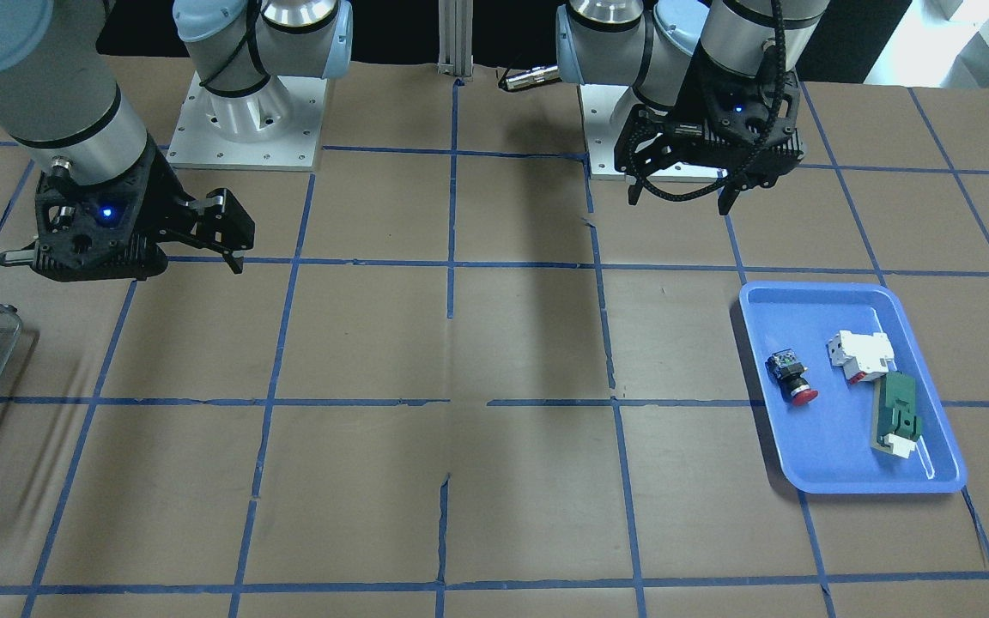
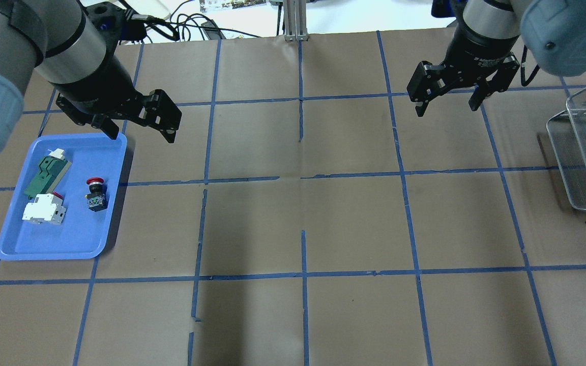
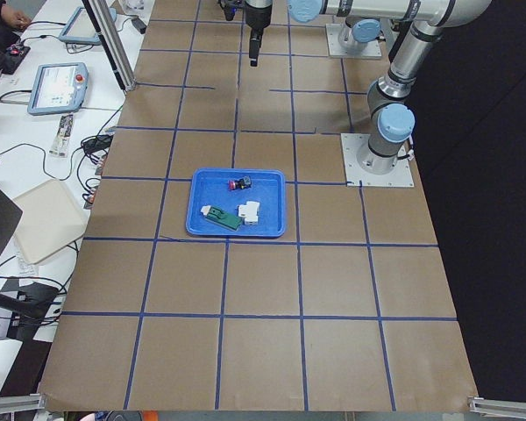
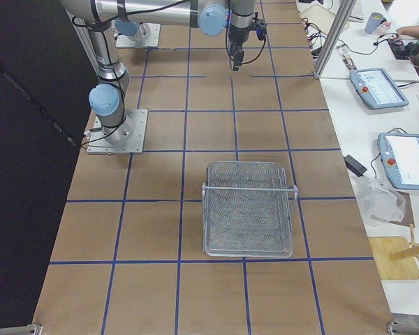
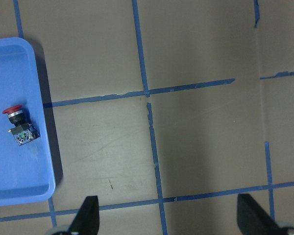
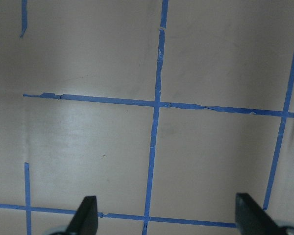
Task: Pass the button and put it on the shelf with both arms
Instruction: 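Move the left gripper toward the red push button in the blue tray, then lower the left gripper over the red push button in the tray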
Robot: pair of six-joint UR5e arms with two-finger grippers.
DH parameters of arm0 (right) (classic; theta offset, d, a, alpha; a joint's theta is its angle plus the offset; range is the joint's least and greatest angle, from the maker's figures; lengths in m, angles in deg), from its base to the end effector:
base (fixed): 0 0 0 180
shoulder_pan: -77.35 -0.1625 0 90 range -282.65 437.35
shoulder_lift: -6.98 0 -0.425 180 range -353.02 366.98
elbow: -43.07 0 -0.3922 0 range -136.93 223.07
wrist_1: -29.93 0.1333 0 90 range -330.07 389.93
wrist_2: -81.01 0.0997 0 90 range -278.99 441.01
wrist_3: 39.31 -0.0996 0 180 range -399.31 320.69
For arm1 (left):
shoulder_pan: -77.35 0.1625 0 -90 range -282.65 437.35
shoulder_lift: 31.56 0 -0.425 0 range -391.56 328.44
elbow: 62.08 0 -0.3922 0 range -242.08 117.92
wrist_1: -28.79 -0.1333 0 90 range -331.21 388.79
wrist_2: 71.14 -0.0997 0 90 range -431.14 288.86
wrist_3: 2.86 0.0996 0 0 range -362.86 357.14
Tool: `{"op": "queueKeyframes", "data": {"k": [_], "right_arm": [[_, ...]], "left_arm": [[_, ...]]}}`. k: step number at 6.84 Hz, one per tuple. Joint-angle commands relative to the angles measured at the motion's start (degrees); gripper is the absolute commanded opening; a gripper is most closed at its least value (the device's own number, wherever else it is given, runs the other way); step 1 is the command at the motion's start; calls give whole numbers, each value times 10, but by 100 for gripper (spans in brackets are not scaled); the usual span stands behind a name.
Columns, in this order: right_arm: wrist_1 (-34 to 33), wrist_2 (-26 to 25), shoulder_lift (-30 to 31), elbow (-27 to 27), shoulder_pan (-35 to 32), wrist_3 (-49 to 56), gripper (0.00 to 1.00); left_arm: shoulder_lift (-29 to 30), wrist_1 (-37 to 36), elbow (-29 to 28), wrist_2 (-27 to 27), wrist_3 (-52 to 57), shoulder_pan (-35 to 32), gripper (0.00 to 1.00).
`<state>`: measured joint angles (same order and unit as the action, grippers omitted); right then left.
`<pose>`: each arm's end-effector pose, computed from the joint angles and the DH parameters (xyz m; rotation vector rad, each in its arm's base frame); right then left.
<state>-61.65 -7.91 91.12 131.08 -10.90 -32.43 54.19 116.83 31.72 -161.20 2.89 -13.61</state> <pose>0.1189 -0.5342 0.4553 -0.1390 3.1161 0.0600 -0.1410 -0.4622 0.4941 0.1836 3.1327 -0.0659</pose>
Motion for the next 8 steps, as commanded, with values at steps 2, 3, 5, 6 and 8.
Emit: {"op": "queueKeyframes", "data": {"k": [2, 3, 5, 6, 8], "right_arm": [[-1, 1, 0, 0, 0, 0, 100], [-1, 0, 0, -1, 0, 0, 100], [0, 0, 1, -1, 0, 0, 100], [0, 0, 1, -1, 0, 0, 100], [0, 0, 0, 0, 0, 0, 100]], "left_arm": [[18, 0, 16, -4, 1, 52, 100], [26, 0, 27, 0, 8, 89, 100], [66, -68, 54, -3, 79, 167, 100], [98, -131, 88, -2, 87, 197, 100], [142, -255, 143, -3, 90, 231, 100]]}}
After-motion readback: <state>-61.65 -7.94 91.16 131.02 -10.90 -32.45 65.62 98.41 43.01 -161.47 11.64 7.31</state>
